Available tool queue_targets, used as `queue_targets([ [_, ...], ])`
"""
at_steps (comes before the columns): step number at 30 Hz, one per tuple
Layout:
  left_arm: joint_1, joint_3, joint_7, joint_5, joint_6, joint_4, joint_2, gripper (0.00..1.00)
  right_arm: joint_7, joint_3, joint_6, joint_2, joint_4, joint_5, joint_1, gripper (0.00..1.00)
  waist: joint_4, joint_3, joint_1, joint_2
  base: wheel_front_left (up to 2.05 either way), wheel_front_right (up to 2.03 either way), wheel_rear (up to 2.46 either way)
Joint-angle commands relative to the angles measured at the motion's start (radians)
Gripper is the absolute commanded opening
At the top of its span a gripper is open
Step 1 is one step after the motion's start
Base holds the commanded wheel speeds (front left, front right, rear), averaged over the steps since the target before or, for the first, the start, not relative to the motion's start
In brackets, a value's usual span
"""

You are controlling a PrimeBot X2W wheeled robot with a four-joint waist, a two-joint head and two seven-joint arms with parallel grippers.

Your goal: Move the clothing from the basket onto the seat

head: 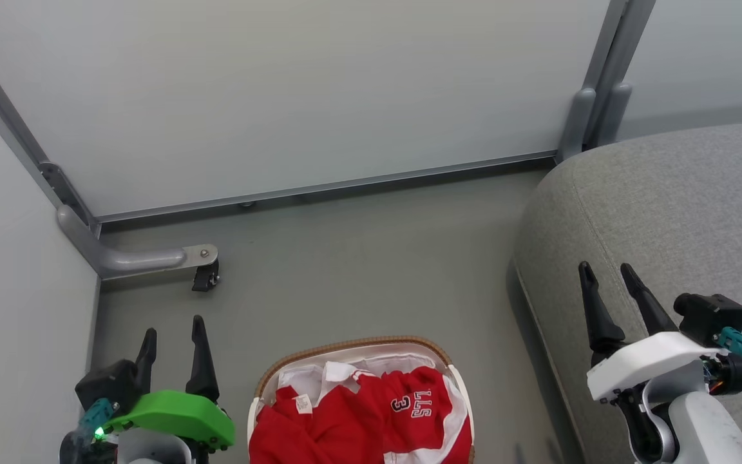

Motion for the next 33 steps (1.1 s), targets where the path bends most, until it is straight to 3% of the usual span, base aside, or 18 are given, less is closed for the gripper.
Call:
queue_targets([
  [1,0.003,-0.004,-0.010,0.027,-0.013,-0.009,0.005,1.00,-0.011,-0.005,0.000,-0.002,-0.011,-0.032,-0.016,1.00,-0.001,0.000,0.0000,0.0000,0.00,0.00,0.00],
  [18,0.033,0.001,-0.048,0.142,-0.058,0.039,-0.014,1.00,-0.049,0.019,0.000,0.007,0.051,-0.200,0.018,1.00,-0.009,-0.013,0.0000,0.0000,0.00,0.00,0.00],
  [33,0.032,-0.034,-0.076,0.213,-0.036,0.059,-0.015,1.00,-0.077,0.036,0.000,0.014,0.048,-0.310,-0.012,1.00,-0.028,0.016,0.0000,0.0000,0.00,0.00,0.00],
])
